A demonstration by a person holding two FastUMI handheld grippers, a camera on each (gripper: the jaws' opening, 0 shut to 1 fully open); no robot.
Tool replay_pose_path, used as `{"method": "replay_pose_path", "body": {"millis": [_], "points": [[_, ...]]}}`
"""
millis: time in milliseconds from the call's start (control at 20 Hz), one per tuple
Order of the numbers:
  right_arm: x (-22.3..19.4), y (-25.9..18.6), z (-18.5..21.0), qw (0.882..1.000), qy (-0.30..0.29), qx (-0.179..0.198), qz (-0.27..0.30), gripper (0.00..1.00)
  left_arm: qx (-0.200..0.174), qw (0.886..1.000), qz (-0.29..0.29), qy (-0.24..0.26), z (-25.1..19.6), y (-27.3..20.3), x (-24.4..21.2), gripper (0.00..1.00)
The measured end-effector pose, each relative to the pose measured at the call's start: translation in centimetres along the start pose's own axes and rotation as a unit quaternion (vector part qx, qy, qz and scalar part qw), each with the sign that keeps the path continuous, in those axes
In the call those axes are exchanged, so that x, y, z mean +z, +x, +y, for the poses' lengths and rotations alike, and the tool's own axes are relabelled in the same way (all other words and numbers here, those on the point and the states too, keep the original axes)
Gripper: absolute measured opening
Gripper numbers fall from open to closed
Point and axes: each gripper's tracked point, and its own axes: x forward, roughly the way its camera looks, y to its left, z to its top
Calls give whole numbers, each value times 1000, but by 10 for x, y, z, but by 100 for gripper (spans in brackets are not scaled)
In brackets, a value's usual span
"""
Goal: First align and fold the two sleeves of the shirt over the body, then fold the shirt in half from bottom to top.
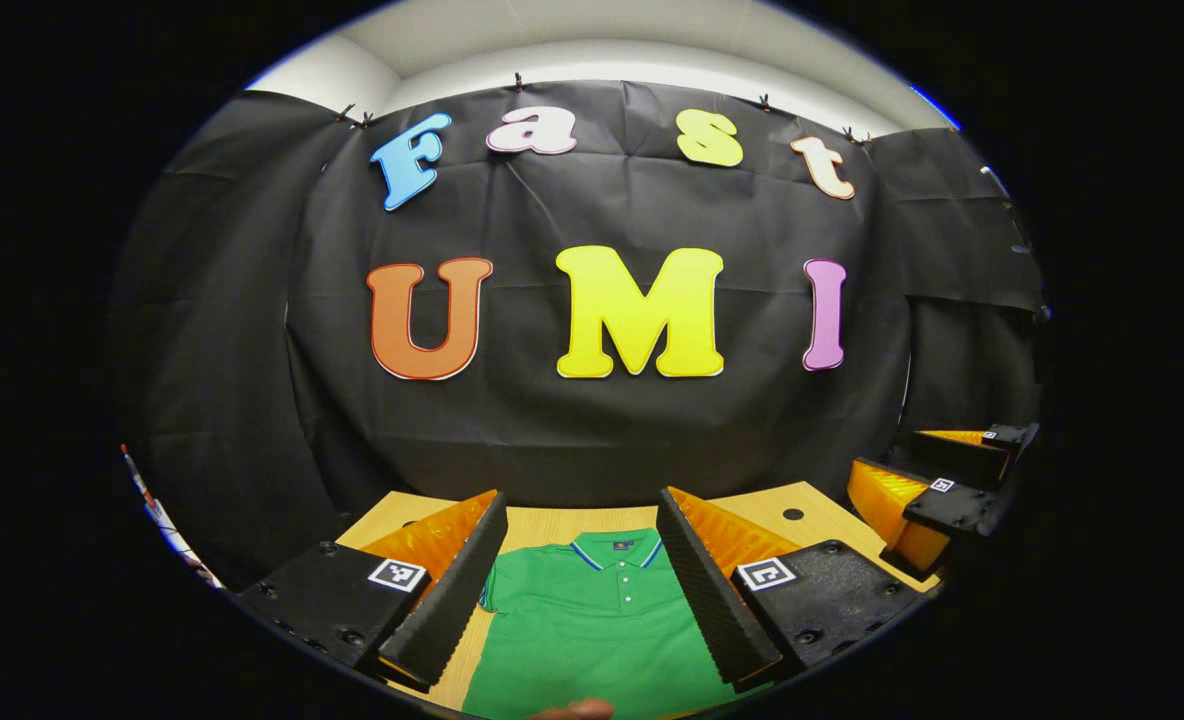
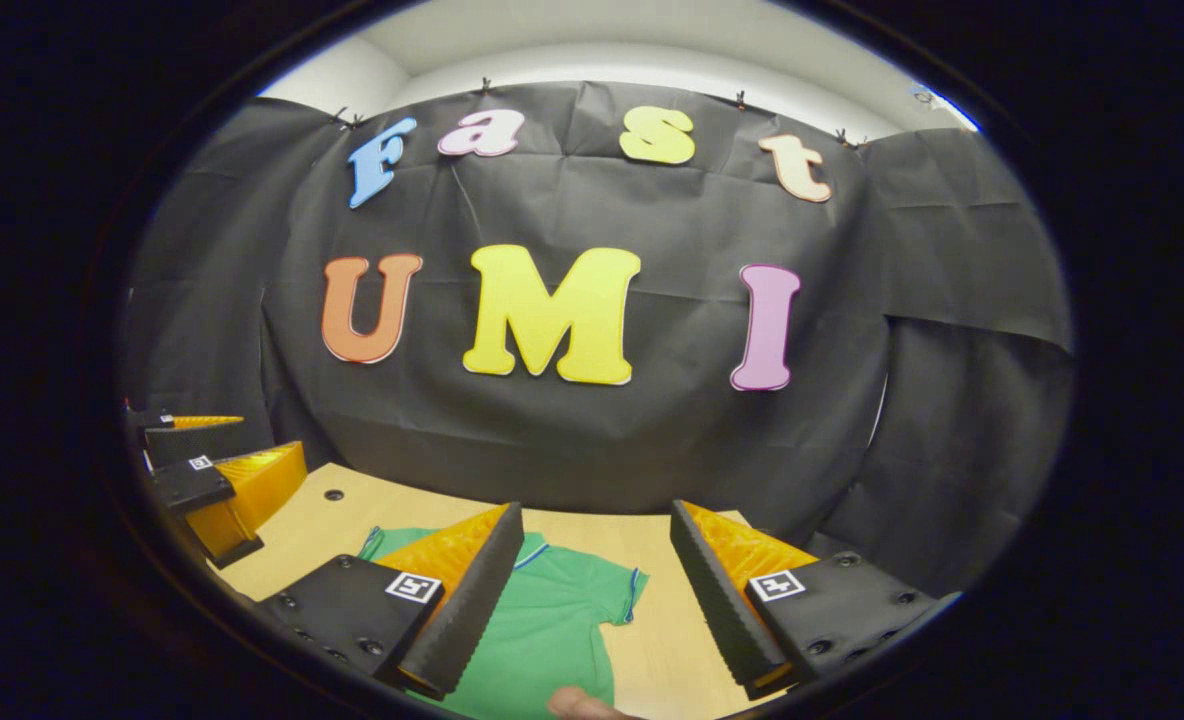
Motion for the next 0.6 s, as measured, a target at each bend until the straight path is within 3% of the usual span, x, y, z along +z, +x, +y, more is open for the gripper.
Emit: {"method": "replay_pose_path", "body": {"millis": [300,600], "points": [[-40,37,-9,998,16,-13,57,96,-3,1000,5,-10,-3,-1,-9,97],[-105,120,-28,989,15,-36,140,96,1,999,15,-32,-3,2,-16,97]]}}
